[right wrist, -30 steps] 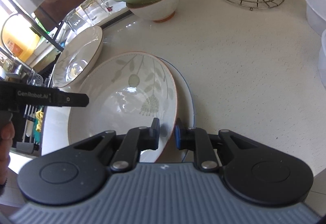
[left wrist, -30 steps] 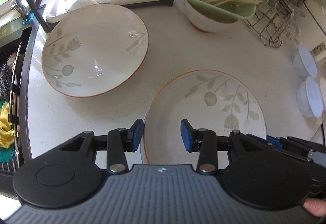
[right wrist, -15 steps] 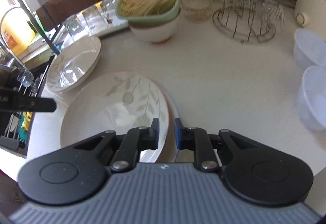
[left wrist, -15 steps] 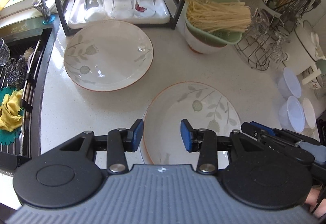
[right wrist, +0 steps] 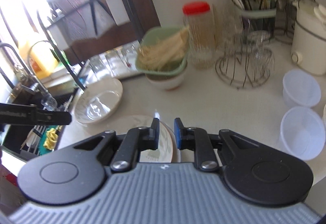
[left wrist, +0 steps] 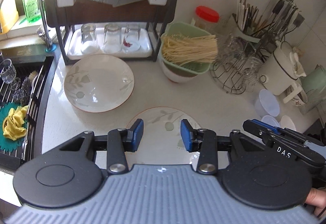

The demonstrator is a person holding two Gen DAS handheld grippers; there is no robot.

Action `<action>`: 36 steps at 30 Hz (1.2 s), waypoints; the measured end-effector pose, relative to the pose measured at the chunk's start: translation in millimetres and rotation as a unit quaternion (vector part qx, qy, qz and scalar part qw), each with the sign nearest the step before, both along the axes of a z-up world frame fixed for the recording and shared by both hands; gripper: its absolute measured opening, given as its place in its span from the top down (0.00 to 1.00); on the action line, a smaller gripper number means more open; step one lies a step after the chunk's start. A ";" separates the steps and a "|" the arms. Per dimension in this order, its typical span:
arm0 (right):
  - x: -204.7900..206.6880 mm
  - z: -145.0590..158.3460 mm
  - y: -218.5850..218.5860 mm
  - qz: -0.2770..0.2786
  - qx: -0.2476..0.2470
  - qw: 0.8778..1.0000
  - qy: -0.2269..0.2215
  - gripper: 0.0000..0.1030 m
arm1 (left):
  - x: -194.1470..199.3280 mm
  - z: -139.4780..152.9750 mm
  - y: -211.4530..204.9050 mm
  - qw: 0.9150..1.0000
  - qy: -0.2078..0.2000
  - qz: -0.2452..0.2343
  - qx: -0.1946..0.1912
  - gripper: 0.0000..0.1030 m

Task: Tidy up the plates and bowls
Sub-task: 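Lower the leaf plate onto the rose plate and open both grippers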

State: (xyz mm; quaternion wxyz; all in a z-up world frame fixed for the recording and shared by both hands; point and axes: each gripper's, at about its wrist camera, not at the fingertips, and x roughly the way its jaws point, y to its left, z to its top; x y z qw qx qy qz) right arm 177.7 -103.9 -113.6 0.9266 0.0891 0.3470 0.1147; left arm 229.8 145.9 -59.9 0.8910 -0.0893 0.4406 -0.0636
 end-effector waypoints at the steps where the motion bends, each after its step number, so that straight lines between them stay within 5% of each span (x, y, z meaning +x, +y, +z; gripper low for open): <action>1: -3.2 4.2 -2.1 0.003 0.001 1.000 -0.007 0.81 | -3.0 3.9 -4.1 1.000 -0.004 0.002 0.007 0.56; 10: -32.8 31.5 -18.2 0.023 -0.001 0.998 -0.057 0.81 | -26.3 15.4 -28.0 1.000 -0.021 0.005 0.023 0.56; 36: -96.5 43.7 -69.1 0.078 -0.019 0.993 -0.091 0.81 | -102.3 24.1 -77.9 0.998 -0.040 0.048 0.020 0.53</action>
